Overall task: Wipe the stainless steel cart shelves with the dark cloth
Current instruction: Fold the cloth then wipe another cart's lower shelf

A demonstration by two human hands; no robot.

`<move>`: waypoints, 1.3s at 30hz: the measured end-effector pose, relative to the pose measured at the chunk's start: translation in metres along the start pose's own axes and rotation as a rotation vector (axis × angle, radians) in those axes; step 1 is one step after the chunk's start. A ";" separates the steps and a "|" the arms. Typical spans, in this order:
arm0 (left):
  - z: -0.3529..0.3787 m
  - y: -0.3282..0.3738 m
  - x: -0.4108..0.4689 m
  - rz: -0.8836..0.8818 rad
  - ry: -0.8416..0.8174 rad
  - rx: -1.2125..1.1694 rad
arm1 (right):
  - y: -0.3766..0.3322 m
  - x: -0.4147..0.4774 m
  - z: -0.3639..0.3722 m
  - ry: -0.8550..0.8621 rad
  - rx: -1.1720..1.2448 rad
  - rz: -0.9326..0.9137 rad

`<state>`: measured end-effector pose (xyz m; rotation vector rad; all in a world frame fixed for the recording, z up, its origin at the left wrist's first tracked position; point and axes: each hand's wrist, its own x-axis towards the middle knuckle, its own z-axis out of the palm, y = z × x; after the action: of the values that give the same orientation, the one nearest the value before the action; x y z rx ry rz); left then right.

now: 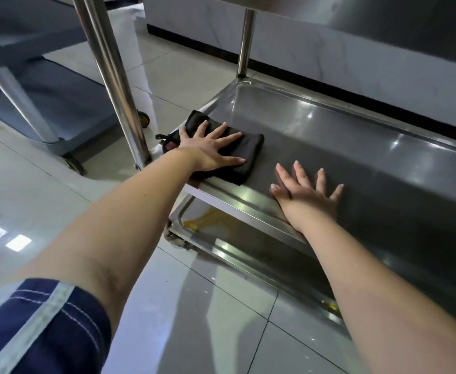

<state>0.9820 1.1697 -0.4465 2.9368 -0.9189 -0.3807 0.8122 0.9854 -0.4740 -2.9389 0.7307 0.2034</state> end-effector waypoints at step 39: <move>0.010 0.021 -0.067 -0.106 -0.040 -0.025 | 0.100 -0.054 -0.008 -0.033 0.002 -0.021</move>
<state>0.9149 1.1904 -0.4391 2.9730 -0.7593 -0.4541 0.7187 0.9208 -0.4649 -2.9327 0.6945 0.2492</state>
